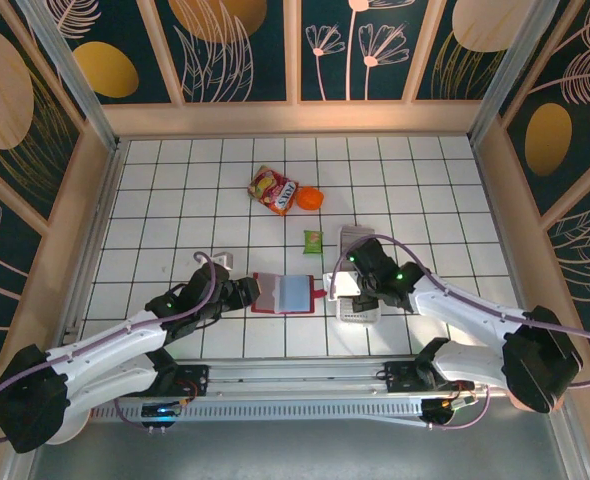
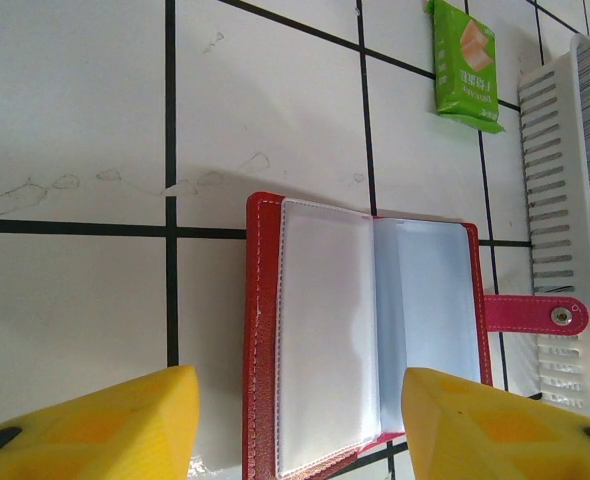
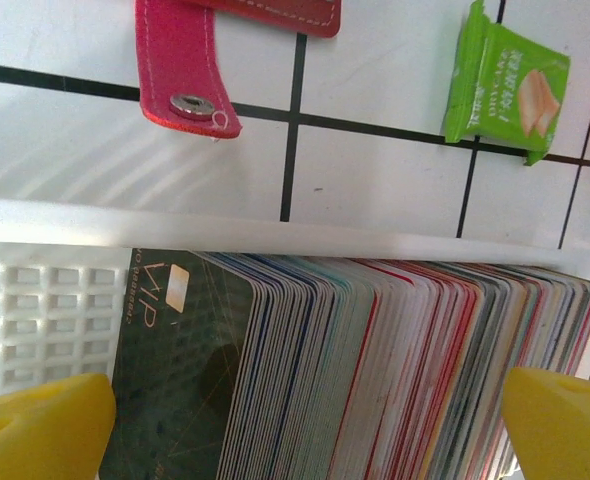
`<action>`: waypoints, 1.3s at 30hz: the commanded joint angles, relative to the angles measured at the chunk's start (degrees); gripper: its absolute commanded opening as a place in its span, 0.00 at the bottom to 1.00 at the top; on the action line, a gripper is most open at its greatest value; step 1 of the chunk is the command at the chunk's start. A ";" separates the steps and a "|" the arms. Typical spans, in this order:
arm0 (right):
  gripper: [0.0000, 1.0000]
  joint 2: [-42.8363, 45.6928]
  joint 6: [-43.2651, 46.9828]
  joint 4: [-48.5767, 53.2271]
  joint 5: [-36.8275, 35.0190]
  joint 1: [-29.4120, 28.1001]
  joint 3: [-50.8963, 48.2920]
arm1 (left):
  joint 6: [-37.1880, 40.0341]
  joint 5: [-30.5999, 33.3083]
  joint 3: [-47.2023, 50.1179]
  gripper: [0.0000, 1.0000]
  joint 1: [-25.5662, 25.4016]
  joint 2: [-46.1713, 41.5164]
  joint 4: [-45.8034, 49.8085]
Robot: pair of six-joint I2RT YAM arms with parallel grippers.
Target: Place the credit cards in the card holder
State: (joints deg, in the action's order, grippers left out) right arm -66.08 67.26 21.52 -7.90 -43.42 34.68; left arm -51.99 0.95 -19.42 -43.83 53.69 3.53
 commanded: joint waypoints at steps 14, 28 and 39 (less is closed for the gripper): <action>0.62 -0.54 2.33 1.55 -0.59 0.44 0.72 | -1.41 0.38 -0.49 0.56 -0.11 -1.19 -0.08; 0.34 1.95 1.99 4.05 -0.10 0.44 0.44 | -2.07 -0.23 0.07 0.56 -0.09 -1.58 -0.79; 0.17 2.88 1.82 4.67 -0.01 0.44 0.57 | -2.07 -0.67 -0.28 0.55 -0.11 -0.42 -1.50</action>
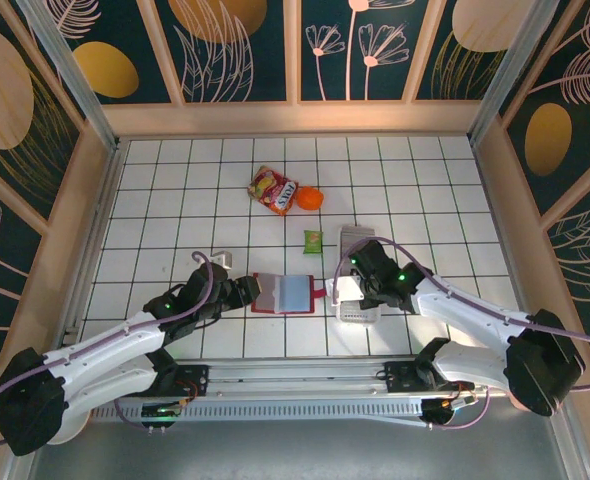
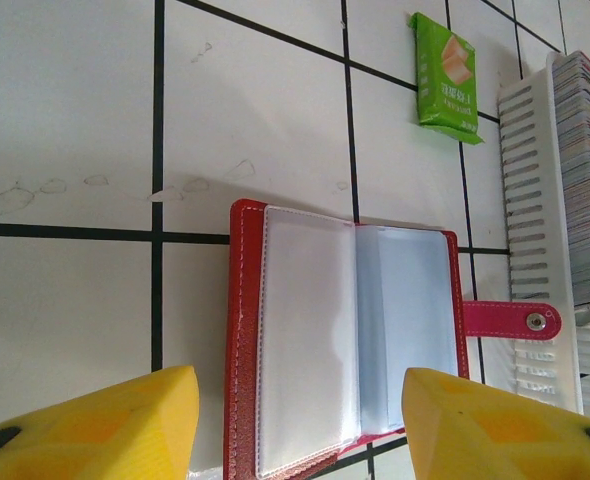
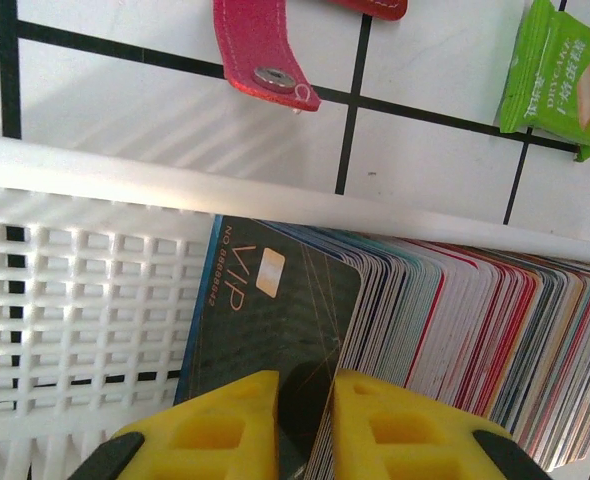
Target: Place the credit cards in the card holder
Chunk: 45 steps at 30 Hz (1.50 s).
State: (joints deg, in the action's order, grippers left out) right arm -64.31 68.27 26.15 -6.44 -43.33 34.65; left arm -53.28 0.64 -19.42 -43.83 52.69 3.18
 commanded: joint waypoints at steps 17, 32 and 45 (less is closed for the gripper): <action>0.10 2.93 0.03 0.20 -1.75 0.35 0.88 | -0.80 -1.09 -0.45 0.54 -0.11 1.80 -2.04; 0.04 4.02 -1.79 2.41 -0.19 0.19 1.64 | -0.99 -1.45 -0.34 0.53 -0.11 2.66 -2.52; 0.01 4.22 -5.80 6.42 4.43 -1.38 1.65 | -0.95 -1.90 0.06 0.53 -0.11 3.83 -3.34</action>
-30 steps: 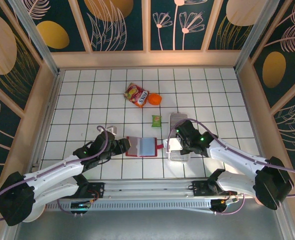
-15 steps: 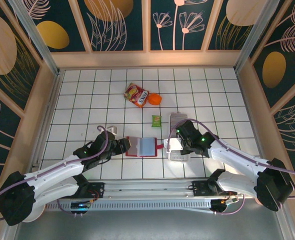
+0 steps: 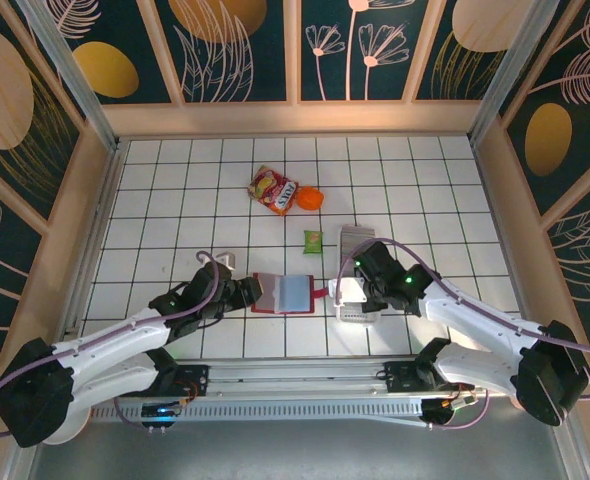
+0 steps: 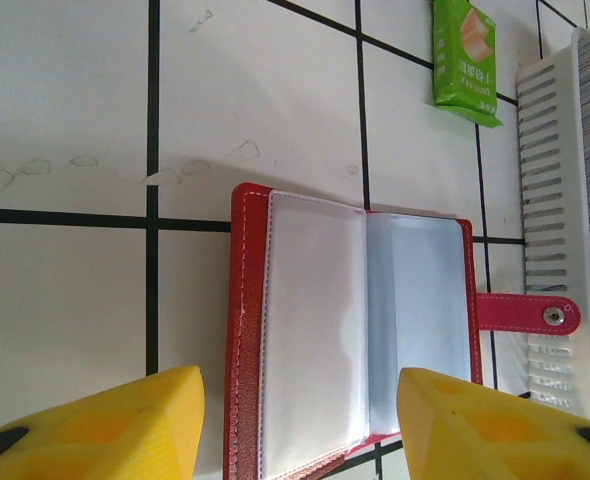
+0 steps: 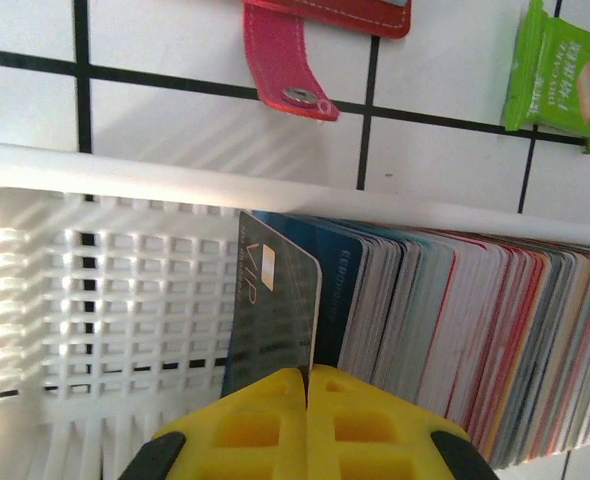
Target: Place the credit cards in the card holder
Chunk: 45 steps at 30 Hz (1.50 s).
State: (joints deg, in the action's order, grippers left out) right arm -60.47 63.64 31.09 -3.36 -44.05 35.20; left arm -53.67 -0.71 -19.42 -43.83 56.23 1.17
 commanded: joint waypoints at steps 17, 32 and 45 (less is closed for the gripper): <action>0.15 -3.14 -1.27 -1.00 1.22 -1.64 -1.07 | 0.22 -0.78 -0.53 0.53 -0.11 3.14 -2.75; 0.12 -5.40 -1.10 -0.86 1.90 -2.35 -0.57 | 0.45 -0.64 -0.79 0.53 -0.06 2.67 -2.58; 0.00 -4.23 -5.25 10.58 2.12 -2.55 7.40 | 1.62 0.05 -2.46 0.50 -0.11 0.56 -1.17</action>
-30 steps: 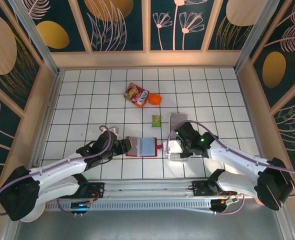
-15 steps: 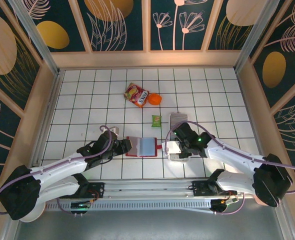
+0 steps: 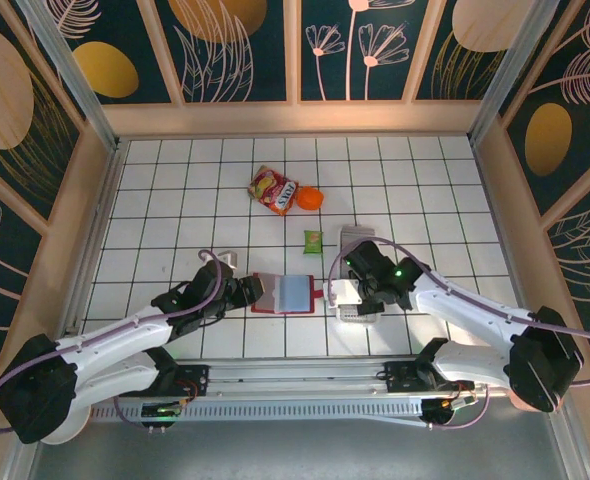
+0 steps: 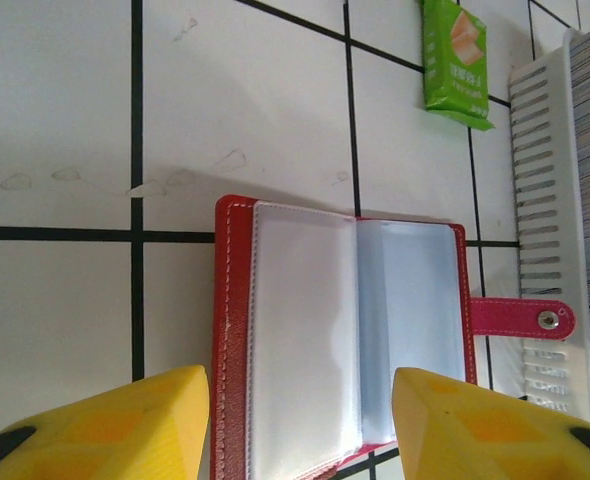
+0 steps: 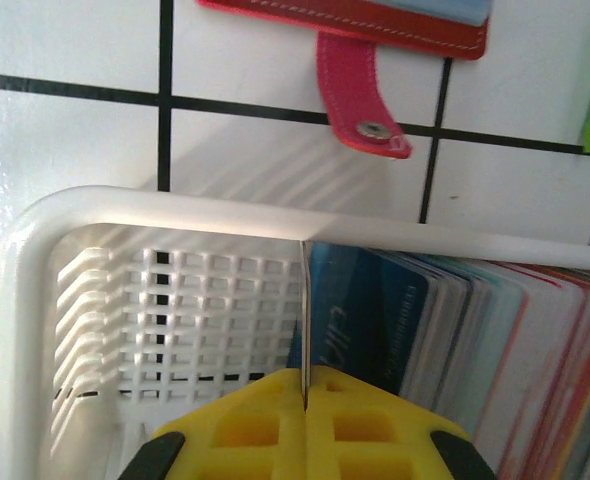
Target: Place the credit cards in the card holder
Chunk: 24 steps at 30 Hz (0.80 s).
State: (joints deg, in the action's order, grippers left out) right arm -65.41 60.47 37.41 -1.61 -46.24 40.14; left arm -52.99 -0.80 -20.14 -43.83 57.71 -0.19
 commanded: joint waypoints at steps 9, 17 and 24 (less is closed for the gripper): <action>0.00 7.65 -11.27 7.97 3.87 -0.44 10.76 | 2.20 1.35 -3.50 0.40 -0.09 -4.51 2.91; 0.00 7.93 -32.05 7.93 6.36 -0.26 15.26 | 3.41 -1.15 -5.58 0.25 -0.11 -2.88 2.87; 0.00 1.41 -72.71 10.66 -7.10 1.44 23.76 | 2.55 -2.62 -5.40 0.17 -0.06 -2.25 2.30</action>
State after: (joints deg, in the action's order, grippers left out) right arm -62.35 10.66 44.91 -2.66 -45.80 59.68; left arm -50.61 -2.07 -24.34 -43.83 55.24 1.78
